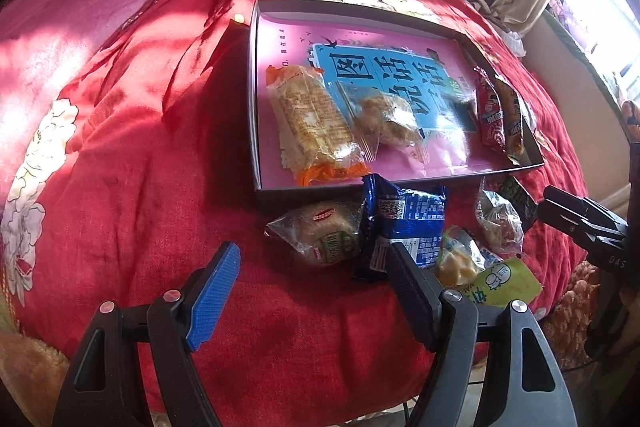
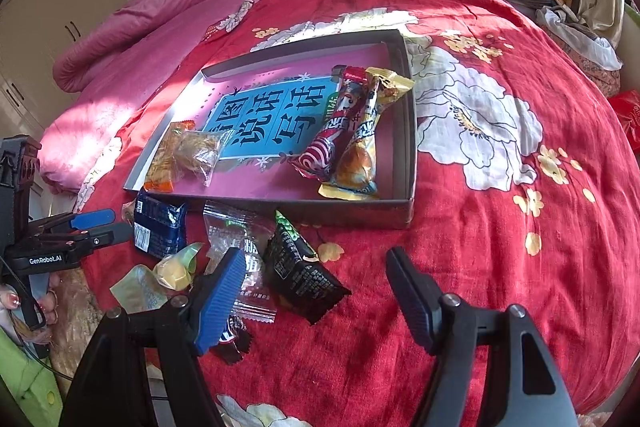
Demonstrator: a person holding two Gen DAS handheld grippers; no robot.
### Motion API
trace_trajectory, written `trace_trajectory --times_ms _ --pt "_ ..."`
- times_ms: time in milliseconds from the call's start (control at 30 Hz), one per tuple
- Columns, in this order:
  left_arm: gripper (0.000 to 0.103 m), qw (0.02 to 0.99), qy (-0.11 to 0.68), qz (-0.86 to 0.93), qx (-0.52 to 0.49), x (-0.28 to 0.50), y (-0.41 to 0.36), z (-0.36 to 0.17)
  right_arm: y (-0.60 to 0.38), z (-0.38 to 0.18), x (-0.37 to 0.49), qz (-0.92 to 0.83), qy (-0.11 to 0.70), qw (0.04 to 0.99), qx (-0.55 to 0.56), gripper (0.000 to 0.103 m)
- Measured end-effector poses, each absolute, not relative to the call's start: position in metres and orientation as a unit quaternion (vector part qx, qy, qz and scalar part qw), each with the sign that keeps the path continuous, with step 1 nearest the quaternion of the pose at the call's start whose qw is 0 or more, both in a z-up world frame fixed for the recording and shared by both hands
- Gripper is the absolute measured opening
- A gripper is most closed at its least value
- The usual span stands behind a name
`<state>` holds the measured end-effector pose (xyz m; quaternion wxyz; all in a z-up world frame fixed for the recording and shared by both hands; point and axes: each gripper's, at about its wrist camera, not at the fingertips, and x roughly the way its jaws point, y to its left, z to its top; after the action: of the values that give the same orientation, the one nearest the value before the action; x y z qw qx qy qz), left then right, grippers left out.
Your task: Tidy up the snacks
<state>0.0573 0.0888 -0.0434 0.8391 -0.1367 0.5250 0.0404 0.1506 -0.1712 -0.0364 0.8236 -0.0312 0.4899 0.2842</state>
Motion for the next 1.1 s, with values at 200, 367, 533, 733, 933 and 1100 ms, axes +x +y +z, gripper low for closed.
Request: trace_trajectory --times_ms 200,367,533,733,933,1100 --pt "0.077 0.833 0.525 0.049 -0.167 0.056 0.105 -0.051 -0.173 -0.036 0.156 0.280 0.488 0.826 -0.022 0.072" --pt "0.076 0.829 0.527 0.044 -0.182 0.061 0.107 -0.059 -0.174 -0.041 0.161 0.276 0.496 0.823 -0.015 0.072" --pt "0.077 0.825 0.529 0.042 -0.195 0.065 0.108 -0.066 -0.171 -0.045 0.161 0.273 0.502 0.821 -0.021 0.072" --pt "0.077 0.824 0.531 0.043 -0.191 0.069 0.105 -0.071 -0.167 -0.050 0.161 0.272 0.505 0.818 -0.038 0.072" --pt "0.074 0.825 0.528 0.045 -0.193 0.071 0.104 -0.073 -0.161 -0.054 0.159 0.273 0.505 0.816 -0.063 0.070" --pt "0.067 0.829 0.522 0.046 -0.195 0.073 0.102 -0.073 -0.154 -0.057 0.157 0.295 0.504 0.809 -0.074 0.059"
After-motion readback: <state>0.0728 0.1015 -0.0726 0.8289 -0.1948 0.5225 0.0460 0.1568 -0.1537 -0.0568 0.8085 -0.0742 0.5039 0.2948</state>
